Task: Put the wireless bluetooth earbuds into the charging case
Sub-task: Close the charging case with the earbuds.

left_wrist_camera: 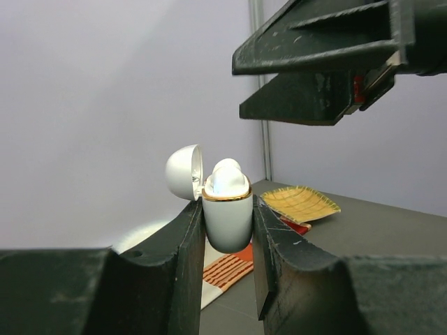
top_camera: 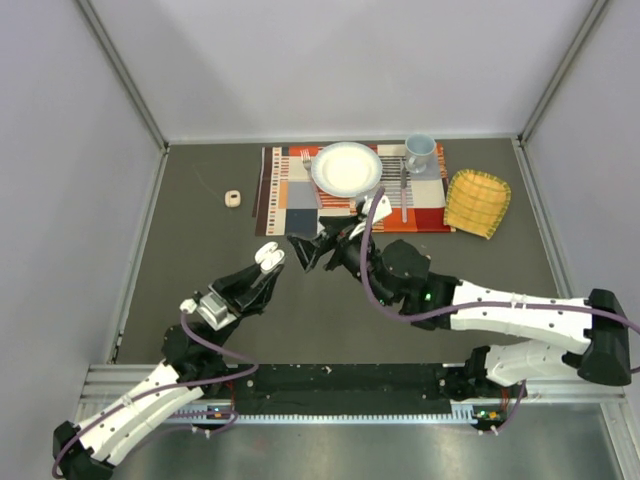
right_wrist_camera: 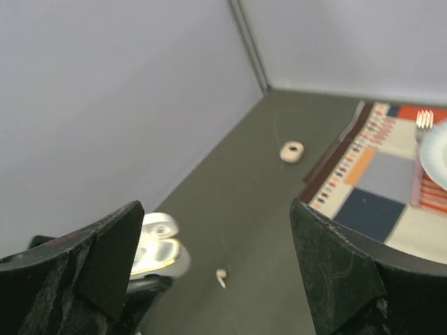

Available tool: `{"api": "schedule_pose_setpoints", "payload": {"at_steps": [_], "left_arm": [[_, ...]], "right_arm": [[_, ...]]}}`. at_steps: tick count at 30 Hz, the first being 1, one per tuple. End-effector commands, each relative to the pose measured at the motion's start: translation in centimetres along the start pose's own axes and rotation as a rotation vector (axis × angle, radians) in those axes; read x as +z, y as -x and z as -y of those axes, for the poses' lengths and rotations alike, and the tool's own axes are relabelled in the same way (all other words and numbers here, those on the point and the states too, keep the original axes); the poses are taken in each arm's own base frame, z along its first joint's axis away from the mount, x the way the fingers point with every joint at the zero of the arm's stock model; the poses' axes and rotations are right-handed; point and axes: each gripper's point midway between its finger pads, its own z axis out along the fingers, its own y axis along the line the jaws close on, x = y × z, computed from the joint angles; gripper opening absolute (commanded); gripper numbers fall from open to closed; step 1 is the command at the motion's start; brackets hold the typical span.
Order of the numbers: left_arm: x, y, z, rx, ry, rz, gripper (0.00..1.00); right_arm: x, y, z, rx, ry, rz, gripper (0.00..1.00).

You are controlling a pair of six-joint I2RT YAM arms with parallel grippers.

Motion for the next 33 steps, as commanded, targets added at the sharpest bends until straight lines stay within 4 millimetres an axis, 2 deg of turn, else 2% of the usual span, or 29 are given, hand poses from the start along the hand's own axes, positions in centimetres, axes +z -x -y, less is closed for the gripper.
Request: {"api": "schedule_pose_setpoints", "payload": {"at_steps": [1, 2, 4, 5, 8, 9, 10, 11, 12, 13, 14, 20, 24, 26, 27, 28, 29, 33], "left_arm": [[-0.7, -1.4, 0.9, -0.014, -0.038, -0.025, 0.0], [-0.7, -1.6, 1.0, -0.013, -0.044, -0.032, 0.0], [-0.8, -2.0, 1.3, -0.01, -0.065, -0.048, 0.0], [-0.2, -0.7, 1.3, -0.007, -0.067, -0.022, 0.0], [0.1, -0.6, 1.5, -0.002, -0.083, -0.029, 0.0], [0.2, -0.8, 1.5, -0.002, -0.087, -0.038, 0.0], [0.3, -0.8, 1.7, -0.001, -0.095, -0.042, 0.0], [0.5, -0.6, 1.9, -0.004, -0.107, -0.039, 0.0], [0.5, -0.9, 2.1, -0.009, -0.116, -0.052, 0.0], [0.6, -0.8, 2.2, -0.014, -0.122, -0.052, 0.0], [0.7, -0.8, 2.5, -0.016, -0.142, -0.05, 0.0], [1.3, -1.3, 4.3, -0.031, -0.244, -0.082, 0.0], [1.6, -2.1, 5.4, -0.037, -0.306, -0.101, 0.0], [2.0, -1.6, 5.8, -0.028, -0.332, -0.079, 0.0], [2.1, -2.3, 6.1, -0.028, -0.353, -0.102, 0.0], [2.5, -1.8, 6.5, -0.027, -0.382, -0.095, 0.0], [2.7, -2.6, 6.8, -0.036, -0.4, -0.127, 0.0], [3.6, -2.7, 7.7, -0.064, -0.451, -0.134, 0.0]], "right_arm": [[-0.8, 0.1, 3.8, 0.143, -0.126, -0.107, 0.86], [-0.6, -0.2, 5.0, 0.165, -0.124, -0.136, 0.86], [-0.5, -0.5, 6.0, 0.226, -0.124, -0.176, 0.89], [-0.5, -1.0, 6.8, 0.24, -0.117, -0.218, 0.9], [-0.4, -2.0, 8.3, 0.276, -0.139, -0.292, 0.92], [-0.1, -1.8, 9.4, 0.283, -0.161, -0.294, 0.92], [0.0, -1.8, 9.8, 0.299, -0.173, -0.3, 0.98], [0.3, -1.0, 10.3, 0.347, -0.201, -0.298, 0.99], [0.5, -1.5, 11.8, 0.435, -0.254, -0.325, 0.99], [0.8, -1.6, 11.9, 0.46, -0.233, -0.34, 0.99], [1.0, -1.4, 11.2, 0.477, -0.185, -0.363, 0.99], [1.3, -0.8, 10.8, 0.399, -0.13, -0.364, 0.99], [1.4, -1.5, 11.1, 0.38, -0.133, -0.387, 0.99], [1.4, -1.9, 10.7, 0.368, -0.105, -0.412, 0.99], [1.4, -1.9, 10.6, 0.36, -0.095, -0.417, 0.99], [1.3, -2.1, 10.2, 0.359, -0.072, -0.428, 0.99], [1.3, -2.0, 9.9, 0.355, -0.054, -0.427, 0.99], [1.0, -2.9, 9.9, 0.356, -0.046, -0.454, 0.99]]}}
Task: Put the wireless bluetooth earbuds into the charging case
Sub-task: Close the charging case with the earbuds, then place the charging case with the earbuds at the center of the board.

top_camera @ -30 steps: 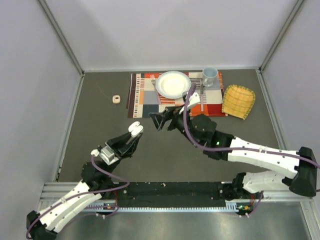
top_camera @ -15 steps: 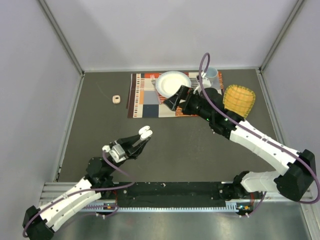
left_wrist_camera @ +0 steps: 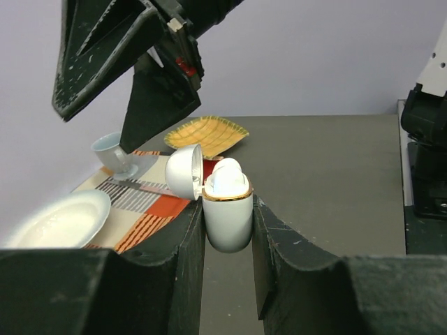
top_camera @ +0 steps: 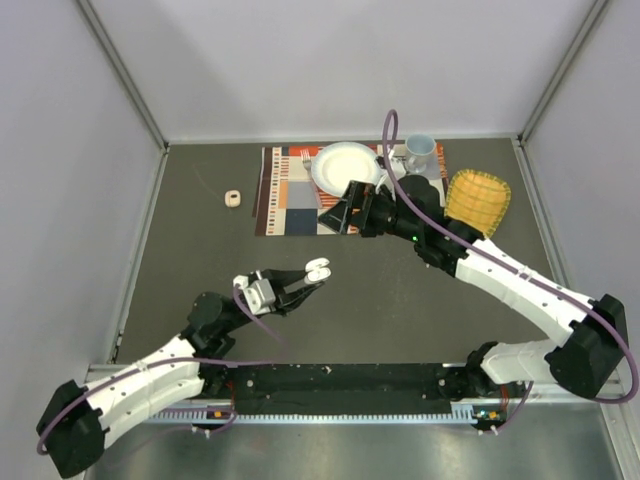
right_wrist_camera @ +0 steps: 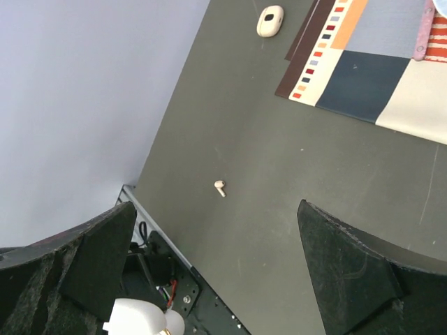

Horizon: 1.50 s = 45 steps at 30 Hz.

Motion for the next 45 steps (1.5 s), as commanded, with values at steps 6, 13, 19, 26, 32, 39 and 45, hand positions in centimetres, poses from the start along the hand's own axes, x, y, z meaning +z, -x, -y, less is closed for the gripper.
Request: {"api": "schedule_pose_setpoints", "payload": {"at_steps": [6, 13, 19, 26, 32, 39, 45], "left_arm": [[2.5, 3.8, 0.7, -0.002, -0.097, 0.135, 0.0], [3.1, 3.8, 0.8, -0.013, -0.11, 0.138, 0.0], [3.4, 3.2, 0.6, -0.021, -0.102, 0.121, 0.0], [3.6, 3.0, 0.6, -0.034, -0.107, 0.116, 0.0], [3.5, 2.3, -0.8, -0.057, -0.016, 0.095, 0.0], [4.4, 0.7, -3.4, -0.307, 0.152, -0.004, 0.0], [6.6, -2.9, -4.6, -0.504, 0.192, -0.166, 0.0]], "right_arm": [[-0.1, -1.4, 0.0, -0.022, 0.029, -0.048, 0.99], [0.3, -4.4, 1.1, -0.021, 0.01, -0.11, 0.99], [0.2, -6.6, 0.9, -0.05, 0.008, -0.151, 0.99], [0.2, -7.1, 1.0, -0.06, -0.003, -0.158, 0.99], [-0.1, -7.3, 2.7, -0.05, -0.079, -0.137, 0.99], [-3.9, -3.6, 10.0, 0.067, -0.465, 0.177, 0.99], [-7.2, -2.2, 12.2, 0.161, -0.559, 0.338, 0.99]]}}
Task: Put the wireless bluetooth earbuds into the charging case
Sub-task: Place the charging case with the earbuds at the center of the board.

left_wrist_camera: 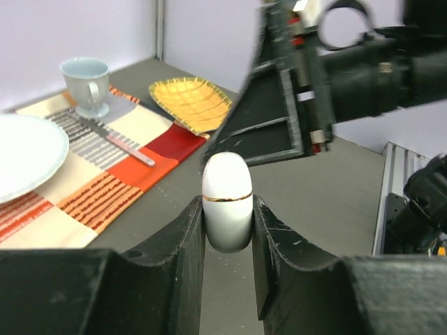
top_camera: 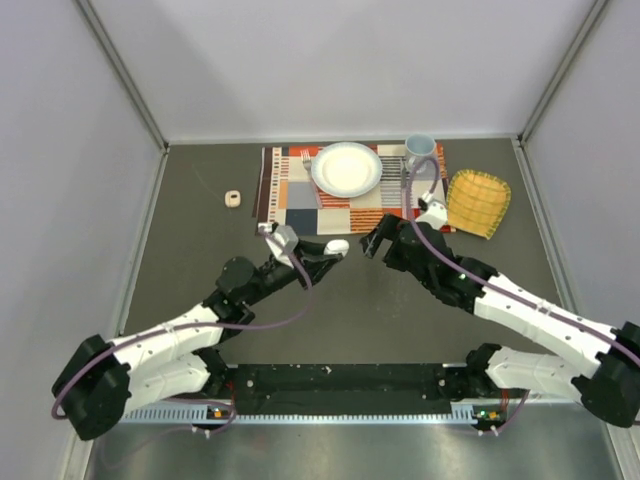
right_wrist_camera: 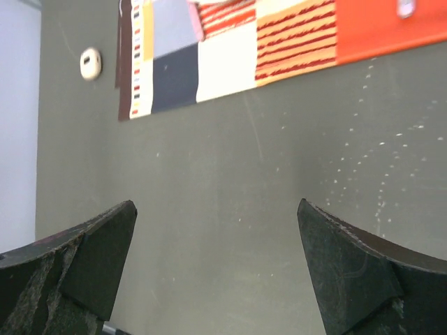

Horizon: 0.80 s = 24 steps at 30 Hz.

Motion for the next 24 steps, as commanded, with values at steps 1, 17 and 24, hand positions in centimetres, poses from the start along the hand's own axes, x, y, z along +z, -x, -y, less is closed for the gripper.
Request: {"api": "schedule_pose_setpoints", "payload": {"at_steps": [1, 17, 24], "left_arm": [[1.9, -1.4, -3.1, -0.241, 0.107, -0.076, 0.0], [6.7, -10.0, -3.6, -0.825, 0.116, -0.16, 0.0], [6.6, -14.0, -5.2, -0.886, 0.231, -0.221, 0.07]], "right_arm": [[-1.9, 3.6, 2.3, 0.127, -0.088, 0.194, 0.99], [-4.5, 5.2, 5.2, 0.202, -0.11, 0.315, 0.99], [-4.6, 5.2, 5.1, 0.196, -0.105, 0.311, 0.99]]}}
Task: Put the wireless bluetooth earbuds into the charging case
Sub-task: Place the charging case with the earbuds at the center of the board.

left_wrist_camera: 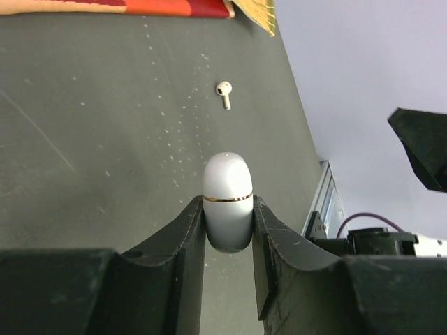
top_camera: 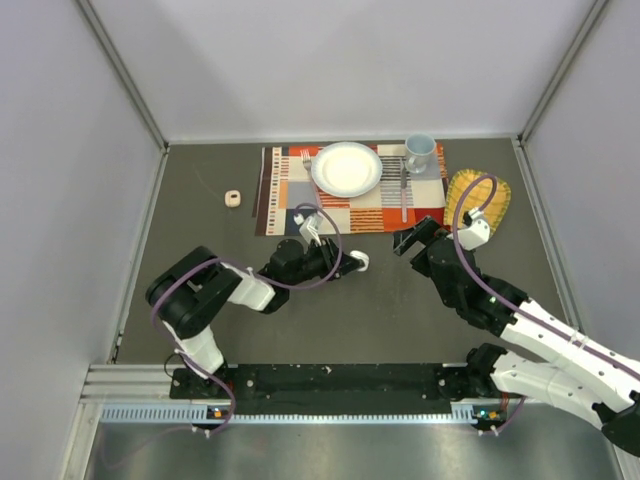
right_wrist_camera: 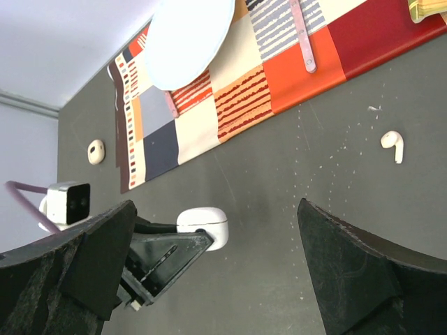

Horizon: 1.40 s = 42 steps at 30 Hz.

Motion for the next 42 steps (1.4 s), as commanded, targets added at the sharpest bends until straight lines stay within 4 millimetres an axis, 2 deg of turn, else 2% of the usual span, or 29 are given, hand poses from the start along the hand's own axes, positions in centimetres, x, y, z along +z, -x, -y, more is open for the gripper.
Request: {"api": "schedule_pose_setpoints", "payload": {"at_steps": [1, 6, 9, 12, 16, 19, 27, 29, 30, 31, 42], "left_arm": [[1.2, 1.7, 0.2, -0.042, -0.003, 0.075, 0.07], [1.9, 1.3, -2.0, -0.101, 0.061, 0.078, 0.12], [2.2, 1.0, -2.8, -0.132, 0.081, 0.081, 0.2], [2.0, 1.0, -3.8, -0.156, 0.11, 0.108, 0.24], [1.9, 2.3, -5.2, -0.186, 0.147, 0.167, 0.24], [2.4, 3.2, -5.1, -0.209, 0.109, 0.175, 0.25], [2.5, 2.0, -6.5, -0.238, 0.108, 0.149, 0.34], [2.3, 2.0, -6.2, -0.236, 0.093, 0.149, 0.36], [2.2, 2.1, -6.1, -0.238, 0.093, 0.157, 0.5], [1.9, 2.1, -6.4, -0.237, 0.107, 0.167, 0.98], [-0.2, 2.3, -7.8, -0.188, 0.216, 0.175, 0.98]], "right_arm": [[-0.2, 0.9, -0.1, 0.015, 0.004, 0.028, 0.99], [-0.4, 1.1, -0.2, 0.012, 0.012, 0.031, 0.99], [-0.5, 1.2, -0.1, 0.013, 0.013, 0.037, 0.99], [-0.5, 1.3, 0.1, 0.015, 0.009, 0.041, 0.99], [-0.5, 1.4, -0.1, 0.013, 0.013, 0.042, 0.99], [-0.5, 1.6, -0.3, 0.005, 0.018, 0.043, 0.99], [-0.3, 1.2, -0.7, -0.04, 0.03, 0.017, 0.99], [-0.2, 0.9, -0.8, -0.043, 0.03, 0.004, 0.99], [-0.2, 0.8, -0.8, -0.043, 0.031, 0.001, 0.99], [-0.2, 0.8, -1.0, -0.043, 0.036, -0.001, 0.99], [-0.4, 0.7, -1.0, -0.035, 0.046, -0.01, 0.99]]}}
